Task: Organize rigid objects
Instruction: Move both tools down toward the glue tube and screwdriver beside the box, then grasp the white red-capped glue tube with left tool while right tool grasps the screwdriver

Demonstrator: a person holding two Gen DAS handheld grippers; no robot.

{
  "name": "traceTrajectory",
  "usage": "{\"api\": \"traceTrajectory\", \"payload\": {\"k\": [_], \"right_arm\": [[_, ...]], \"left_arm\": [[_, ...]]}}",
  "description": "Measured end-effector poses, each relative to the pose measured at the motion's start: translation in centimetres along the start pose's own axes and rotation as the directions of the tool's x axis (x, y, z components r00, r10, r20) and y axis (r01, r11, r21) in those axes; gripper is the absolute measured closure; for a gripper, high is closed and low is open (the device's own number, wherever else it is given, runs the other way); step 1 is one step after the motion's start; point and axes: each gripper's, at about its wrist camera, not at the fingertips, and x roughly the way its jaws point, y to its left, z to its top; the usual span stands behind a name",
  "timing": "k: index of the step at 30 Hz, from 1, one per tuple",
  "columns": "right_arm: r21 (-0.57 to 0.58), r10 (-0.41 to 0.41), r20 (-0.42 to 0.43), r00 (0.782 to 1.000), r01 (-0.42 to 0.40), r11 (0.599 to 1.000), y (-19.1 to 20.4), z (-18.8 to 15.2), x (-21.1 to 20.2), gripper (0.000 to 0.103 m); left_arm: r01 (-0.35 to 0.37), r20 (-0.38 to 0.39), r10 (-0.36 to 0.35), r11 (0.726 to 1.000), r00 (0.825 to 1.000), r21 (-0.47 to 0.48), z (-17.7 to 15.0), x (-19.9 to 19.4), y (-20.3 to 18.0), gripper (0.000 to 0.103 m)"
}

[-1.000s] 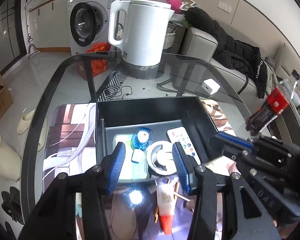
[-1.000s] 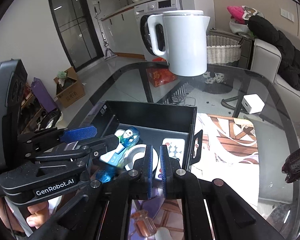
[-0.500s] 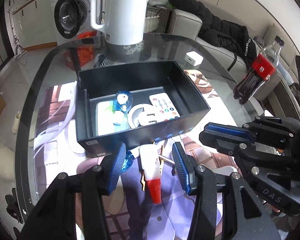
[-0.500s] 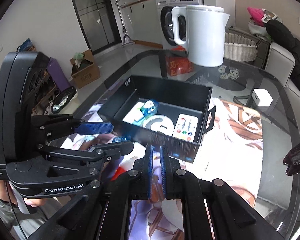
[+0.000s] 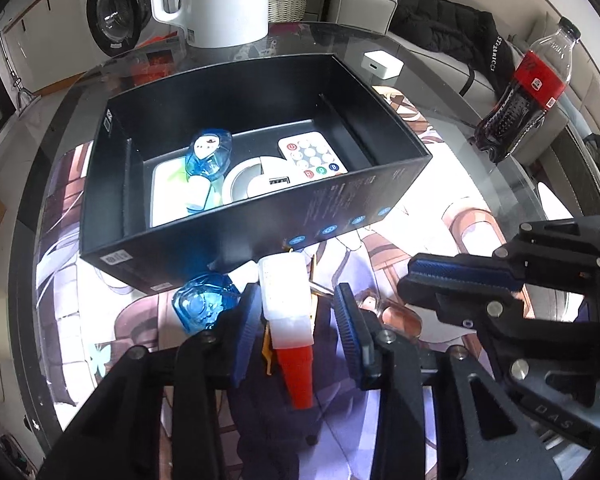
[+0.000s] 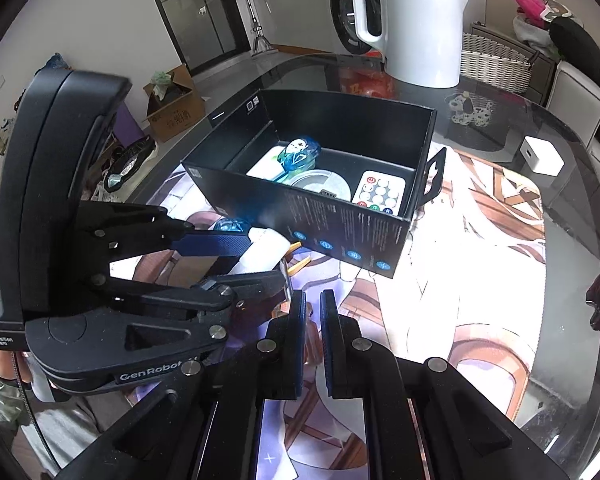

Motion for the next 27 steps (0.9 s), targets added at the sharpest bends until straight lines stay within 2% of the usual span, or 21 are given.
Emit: {"api": "traceTrajectory", "payload": {"k": [5,9,18,24,27], "right_arm": [[-0.013,0.007,-0.027,1.0,-0.008,1.0,0.3,-0.5,0.7,0.096],[-0.023,0.016,-0.043,0.999,-0.017,1.0,0.6,-0.8,1.3,0.096],[-0.048,0.019,-0.053,0.998,-0.022,0.999,1.4,-0.8,1.9,0.095],[-0.053,0.025,-0.058,0.998,-0.028,0.998,1.9,-0.8,2.0,0.08],[-0.058,0.018,-0.072,0.997,-0.023,0.998,2.0,-1.0,2.3,0.079]], "left_arm": [[0.012,-0.024,-0.012,1.0,1.0,-0.014,0.0,0.6,0.2,0.074],[0.021,-0.032,-0.021,1.0,0.999,-0.02,-0.1,0.7,0.4,0.084],[0.058,-0.027,-0.059,0.998,0.998,-0.018,-1.1,-1.1,1.1,0.084],[0.069,-0.037,-0.07,0.997,0.997,-0.022,-2.2,-2.4,2.6,0.084],[0.06,-0.059,-0.061,0.998,0.996,-0.019,-3.0,-2.4,3.3,0.084]]}}
